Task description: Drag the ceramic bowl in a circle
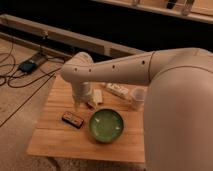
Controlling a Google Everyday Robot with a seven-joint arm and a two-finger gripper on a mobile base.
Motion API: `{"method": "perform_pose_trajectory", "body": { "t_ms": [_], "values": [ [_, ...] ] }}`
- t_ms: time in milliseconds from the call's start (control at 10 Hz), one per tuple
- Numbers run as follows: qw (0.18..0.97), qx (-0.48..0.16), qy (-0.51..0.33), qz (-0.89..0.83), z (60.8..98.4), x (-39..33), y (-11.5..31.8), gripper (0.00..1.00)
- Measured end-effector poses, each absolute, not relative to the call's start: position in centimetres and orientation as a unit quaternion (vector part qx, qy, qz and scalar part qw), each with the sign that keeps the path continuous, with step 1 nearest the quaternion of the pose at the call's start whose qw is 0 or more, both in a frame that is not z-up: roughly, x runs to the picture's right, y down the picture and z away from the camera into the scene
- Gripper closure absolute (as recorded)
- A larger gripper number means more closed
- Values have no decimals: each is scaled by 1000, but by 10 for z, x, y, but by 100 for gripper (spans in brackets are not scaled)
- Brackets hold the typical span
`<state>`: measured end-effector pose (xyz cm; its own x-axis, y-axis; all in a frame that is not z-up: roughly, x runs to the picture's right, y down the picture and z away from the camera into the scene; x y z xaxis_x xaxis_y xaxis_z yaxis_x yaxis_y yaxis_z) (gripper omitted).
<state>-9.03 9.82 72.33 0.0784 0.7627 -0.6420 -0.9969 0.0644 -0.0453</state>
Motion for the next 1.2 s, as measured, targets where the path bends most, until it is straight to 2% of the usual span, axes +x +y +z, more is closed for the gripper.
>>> {"method": "perform_pose_trajectory", "body": {
  "t_ms": [300, 1200],
  "values": [
    [697, -245, 239, 630, 741, -78, 117, 35],
    [687, -252, 285, 619, 781, -72, 211, 35]
  ]
}}
